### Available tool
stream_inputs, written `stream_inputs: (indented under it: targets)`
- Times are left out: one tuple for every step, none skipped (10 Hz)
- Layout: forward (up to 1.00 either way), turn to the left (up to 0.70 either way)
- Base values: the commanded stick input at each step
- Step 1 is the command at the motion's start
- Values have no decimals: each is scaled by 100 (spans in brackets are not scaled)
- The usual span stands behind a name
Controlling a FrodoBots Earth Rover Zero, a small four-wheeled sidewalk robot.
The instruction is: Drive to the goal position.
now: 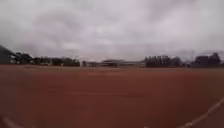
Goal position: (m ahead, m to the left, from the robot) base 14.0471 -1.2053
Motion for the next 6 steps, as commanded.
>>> stream_inputs:
  targets:
    - [70, 0]
    - [70, 0]
    - [70, 0]
    - [70, 0]
    - [70, 0]
    - [70, 0]
